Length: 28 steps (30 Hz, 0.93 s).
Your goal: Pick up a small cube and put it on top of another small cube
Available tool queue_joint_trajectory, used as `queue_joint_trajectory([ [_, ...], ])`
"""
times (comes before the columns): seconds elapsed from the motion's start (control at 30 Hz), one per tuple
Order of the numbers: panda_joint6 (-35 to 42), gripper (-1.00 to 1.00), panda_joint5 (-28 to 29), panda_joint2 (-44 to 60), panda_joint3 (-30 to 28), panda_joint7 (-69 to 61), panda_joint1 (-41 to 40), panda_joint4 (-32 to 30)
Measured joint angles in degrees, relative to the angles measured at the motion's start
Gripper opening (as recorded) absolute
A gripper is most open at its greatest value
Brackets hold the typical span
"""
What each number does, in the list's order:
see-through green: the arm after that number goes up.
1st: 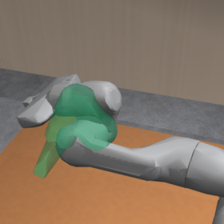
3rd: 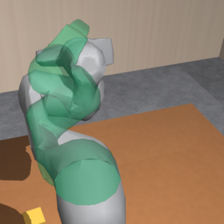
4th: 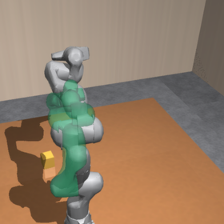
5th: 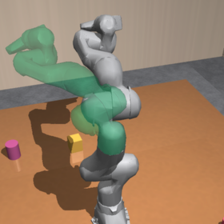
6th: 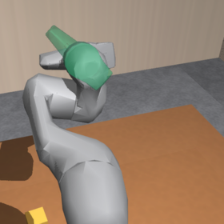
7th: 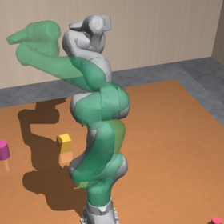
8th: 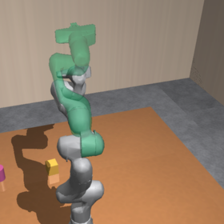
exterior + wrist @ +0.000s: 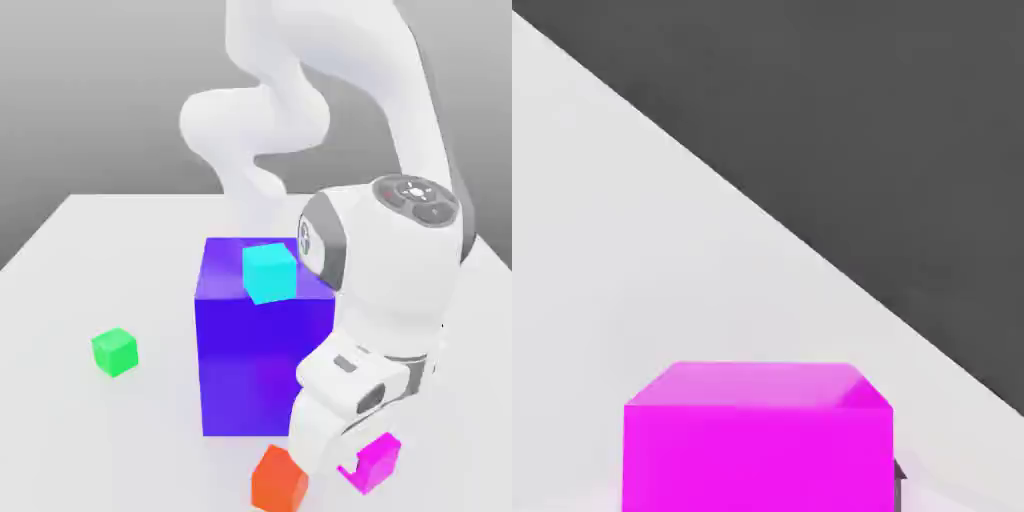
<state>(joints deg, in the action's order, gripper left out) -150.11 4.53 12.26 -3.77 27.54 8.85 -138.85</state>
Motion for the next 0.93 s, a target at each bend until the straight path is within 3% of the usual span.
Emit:
queue_joint_trajectory([
  [0.13, 0.02, -1.0, 0.53, -6.54, -6.92, 6.06, -5.68, -6.62],
  [0.27, 0.1, -1.0, 1.72, -14.35, -12.54, 13.89, -21.06, -14.51],
  [0.5, -2.27, -1.0, 7.25, -28.21, -17.22, 27.7, -34.94, -29.64],
  [0.67, -8.79, -1.0, 5.56, -23.71, -18.21, 27.25, -34.34, -31.08],
  [0.83, -17.57, -1.0, -2.5, -14.55, -18.99, 21.82, -31.05, -30.96],
  [0.87, -19.16, 1.0, -4.84, -12.82, -18.68, 20.24, -30.85, -30.95],
  [0.93, -19.16, 1.0, -4.84, -12.83, -18.68, 20.24, -30.53, -30.95],
])
